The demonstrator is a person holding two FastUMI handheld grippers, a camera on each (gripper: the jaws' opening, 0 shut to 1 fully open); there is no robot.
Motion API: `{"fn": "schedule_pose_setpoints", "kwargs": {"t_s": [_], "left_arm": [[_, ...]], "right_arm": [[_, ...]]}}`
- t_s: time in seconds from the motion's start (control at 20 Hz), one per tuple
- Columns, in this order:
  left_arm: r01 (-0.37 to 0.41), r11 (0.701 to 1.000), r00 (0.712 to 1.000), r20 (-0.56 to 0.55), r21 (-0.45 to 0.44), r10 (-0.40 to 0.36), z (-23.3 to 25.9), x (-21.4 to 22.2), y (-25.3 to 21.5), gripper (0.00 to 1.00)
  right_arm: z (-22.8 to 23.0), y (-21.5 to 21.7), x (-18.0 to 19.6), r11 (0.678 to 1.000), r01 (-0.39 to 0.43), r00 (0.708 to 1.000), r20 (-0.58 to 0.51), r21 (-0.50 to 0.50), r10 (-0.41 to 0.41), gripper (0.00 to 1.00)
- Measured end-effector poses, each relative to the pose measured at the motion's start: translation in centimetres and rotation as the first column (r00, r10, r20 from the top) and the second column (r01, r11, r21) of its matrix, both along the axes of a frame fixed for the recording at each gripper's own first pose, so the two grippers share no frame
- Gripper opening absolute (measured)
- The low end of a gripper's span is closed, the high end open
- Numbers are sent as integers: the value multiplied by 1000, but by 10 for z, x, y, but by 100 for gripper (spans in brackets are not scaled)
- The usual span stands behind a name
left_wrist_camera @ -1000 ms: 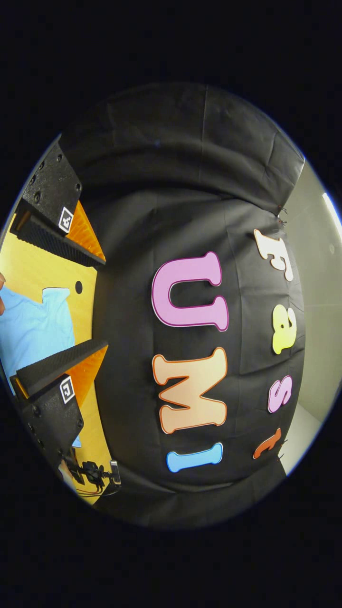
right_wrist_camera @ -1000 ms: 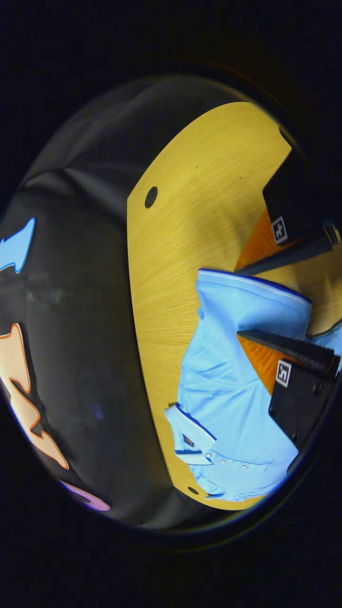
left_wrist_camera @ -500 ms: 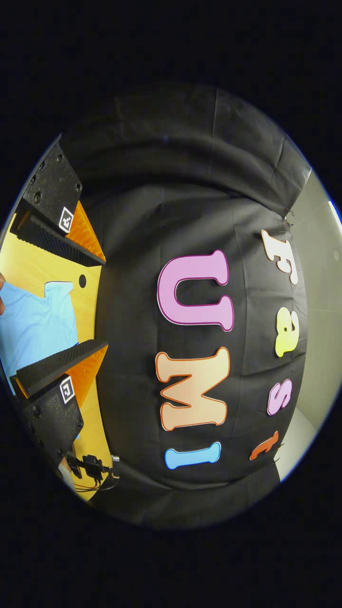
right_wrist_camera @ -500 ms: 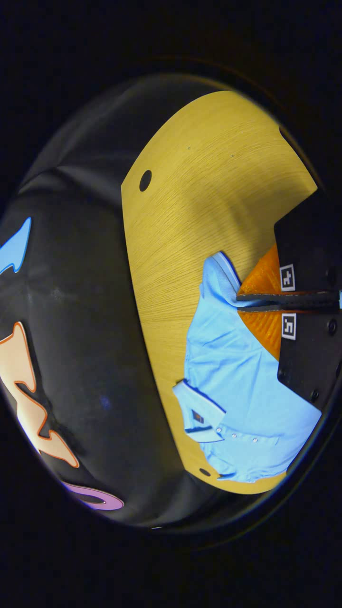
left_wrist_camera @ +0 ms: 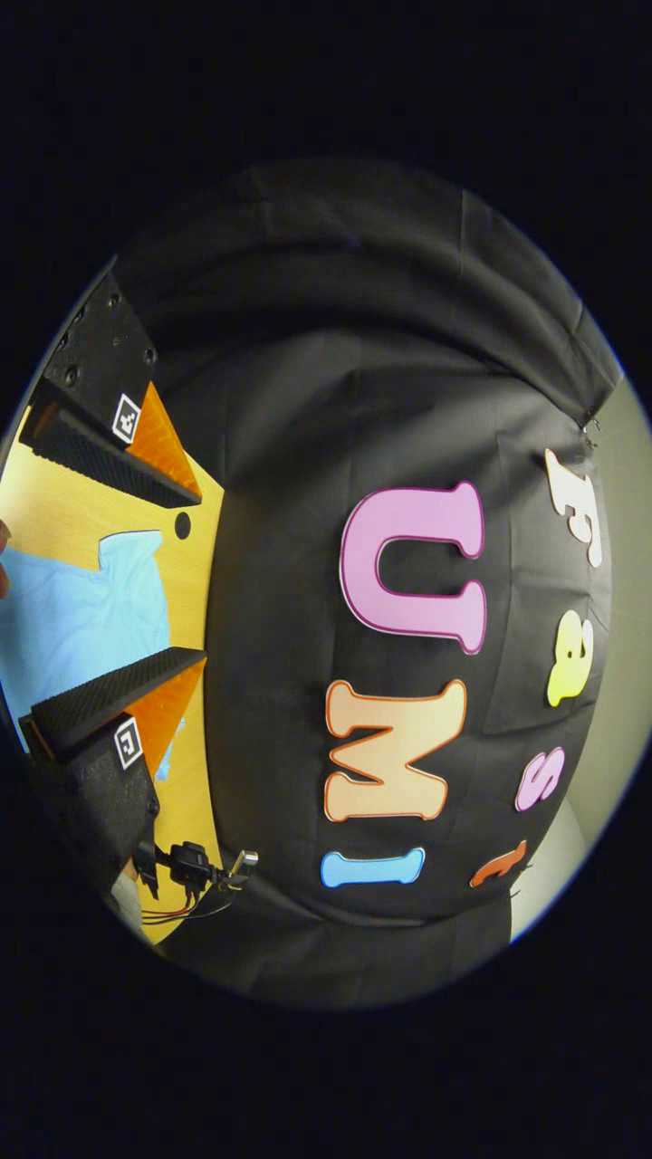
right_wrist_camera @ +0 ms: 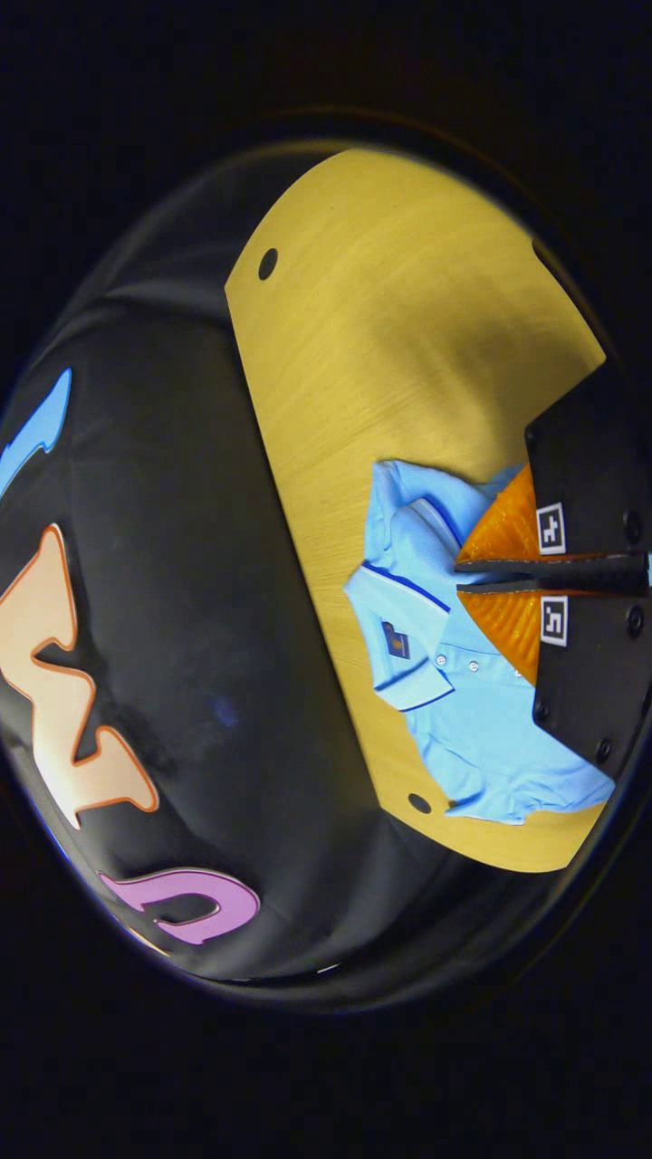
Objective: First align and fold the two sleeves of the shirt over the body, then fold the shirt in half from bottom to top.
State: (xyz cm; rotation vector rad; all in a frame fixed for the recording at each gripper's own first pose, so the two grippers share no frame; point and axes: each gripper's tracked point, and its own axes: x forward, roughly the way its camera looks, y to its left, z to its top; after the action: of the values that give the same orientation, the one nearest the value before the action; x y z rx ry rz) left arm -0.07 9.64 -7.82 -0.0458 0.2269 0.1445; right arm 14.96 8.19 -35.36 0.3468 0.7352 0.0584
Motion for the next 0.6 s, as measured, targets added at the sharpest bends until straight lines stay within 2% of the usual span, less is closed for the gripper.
{"fn": "schedule_pose_setpoints", "kwargs": {"t_s": [0.05, 0.15, 0.3, 0.35, 0.4, 0.5, 0.55, 0.6], "left_arm": [[-6, 1000, 1000, -23, -3, 5, -8, 0, 9, 93], [-7, 1000, 998, -62, -23, 5, -23, 3, 22, 95], [9, 997, 994, -112, -79, -18, -53, 21, 30, 95], [17, 996, 991, -133, -92, -29, -68, 29, 29, 95], [25, 994, 988, -151, -106, -41, -81, 39, 29, 95], [32, 989, 984, -170, -141, -56, -105, 63, 30, 95], [26, 986, 980, -188, -162, -57, -121, 75, 31, 95], [18, 983, 976, -210, -183, -57, -133, 84, 33, 95]], "right_arm": [[-8, 8, -2, 1000, -1, 1000, -19, -3, 1, 3], [-10, 17, -5, 1000, 4, 1000, -23, -9, -4, 10], [13, -1, -7, 994, 37, 998, 48, -103, -32, 99], [24, -5, -12, 993, 47, 997, 64, -111, -40, 98], [35, -8, -21, 993, 56, 996, 75, -106, -48, 92], [52, -21, -37, 992, 78, 993, 101, -103, -68, 92], [59, -29, -47, 990, 86, 991, 108, -109, -74, 97], [63, -38, -59, 988, 96, 990, 114, -121, -82, 97]]}}
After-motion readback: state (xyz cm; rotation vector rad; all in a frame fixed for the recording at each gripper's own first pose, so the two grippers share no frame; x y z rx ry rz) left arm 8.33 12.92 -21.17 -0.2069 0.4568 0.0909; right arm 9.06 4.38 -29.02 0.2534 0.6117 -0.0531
